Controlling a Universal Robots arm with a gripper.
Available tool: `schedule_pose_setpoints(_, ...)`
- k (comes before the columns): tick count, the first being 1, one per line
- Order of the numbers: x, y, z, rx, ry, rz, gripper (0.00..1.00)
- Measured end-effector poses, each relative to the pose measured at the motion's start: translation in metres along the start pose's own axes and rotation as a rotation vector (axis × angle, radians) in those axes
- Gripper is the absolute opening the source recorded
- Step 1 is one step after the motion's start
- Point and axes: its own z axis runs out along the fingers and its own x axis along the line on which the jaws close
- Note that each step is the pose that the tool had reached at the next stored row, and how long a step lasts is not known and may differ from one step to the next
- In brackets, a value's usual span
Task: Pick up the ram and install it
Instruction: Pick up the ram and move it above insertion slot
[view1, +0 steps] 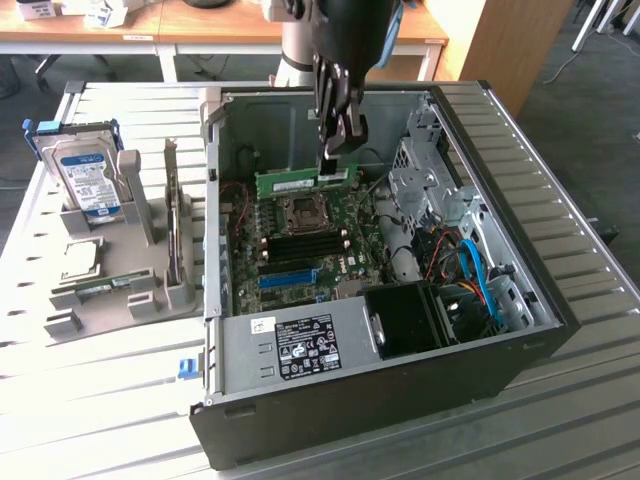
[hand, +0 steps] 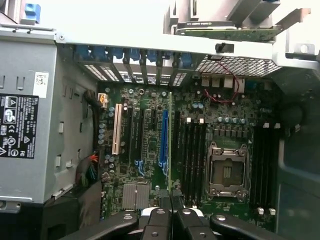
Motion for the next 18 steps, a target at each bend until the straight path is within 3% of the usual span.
schedule_pose_setpoints(5, 0.0, -0.0007, 0.0089, -0.0001, 0.0001, 0.0, 0.12)
schedule_pose_setpoints(12, 0.0, -0.0009, 0.01, 0.0001, -0.0003, 0.0, 0.12)
schedule_pose_setpoints(18, -0.013, -0.0004, 0.0129, -0.0001, 0.0001, 0.0, 0.12)
